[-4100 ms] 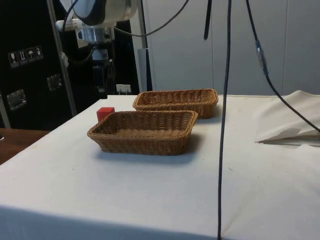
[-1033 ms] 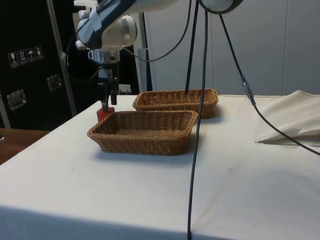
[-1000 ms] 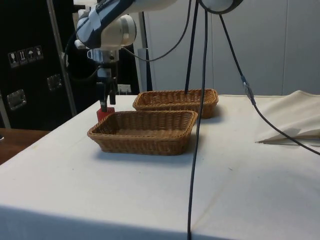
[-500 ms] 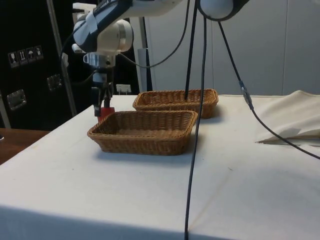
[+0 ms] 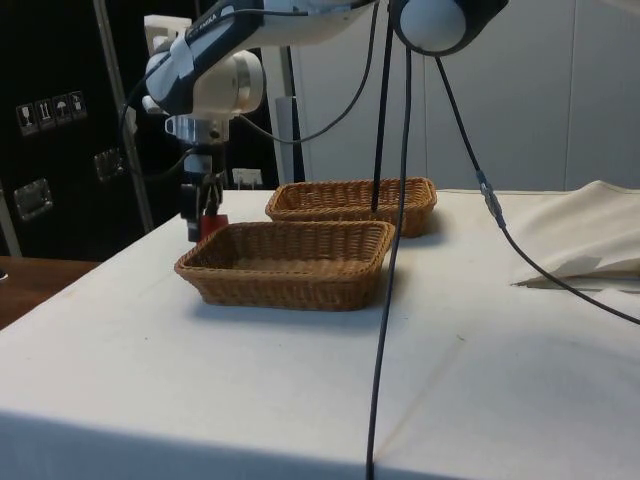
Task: Pick up the red cube and place it into the right basket.
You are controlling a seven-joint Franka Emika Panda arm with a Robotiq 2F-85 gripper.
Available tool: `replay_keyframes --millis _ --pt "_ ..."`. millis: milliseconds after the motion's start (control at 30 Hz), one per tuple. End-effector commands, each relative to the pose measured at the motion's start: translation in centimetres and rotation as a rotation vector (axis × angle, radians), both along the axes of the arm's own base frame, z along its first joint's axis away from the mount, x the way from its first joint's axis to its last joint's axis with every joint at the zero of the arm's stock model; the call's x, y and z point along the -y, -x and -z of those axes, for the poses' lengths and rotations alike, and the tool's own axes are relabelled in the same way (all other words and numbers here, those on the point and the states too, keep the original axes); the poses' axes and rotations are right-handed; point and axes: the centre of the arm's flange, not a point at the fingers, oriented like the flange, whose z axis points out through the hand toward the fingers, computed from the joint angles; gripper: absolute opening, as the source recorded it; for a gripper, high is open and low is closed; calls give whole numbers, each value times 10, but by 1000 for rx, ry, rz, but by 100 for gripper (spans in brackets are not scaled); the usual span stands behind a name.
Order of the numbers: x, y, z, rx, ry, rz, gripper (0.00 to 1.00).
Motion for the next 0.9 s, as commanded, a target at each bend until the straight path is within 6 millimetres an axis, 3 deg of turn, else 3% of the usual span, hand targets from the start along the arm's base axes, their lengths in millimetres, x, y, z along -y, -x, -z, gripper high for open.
replay_keyframes --millis 0,33,67,200,500,600,633,700,867 --pt "1 -1 1 -7 0 1 79" --pt "1 -1 1 -8 0 2 68" --pt "1 -1 0 -7 1 1 45" --pt "2 0 0 -7 3 1 6" --pt "3 0 -1 -8 3 1 4" --pt "9 0 -11 -7 8 0 4" --pt "5 0 -5 3 11 2 4" --pt "14 1 -20 -9 16 0 4" --pt "23 2 -32 -14 23 1 4"
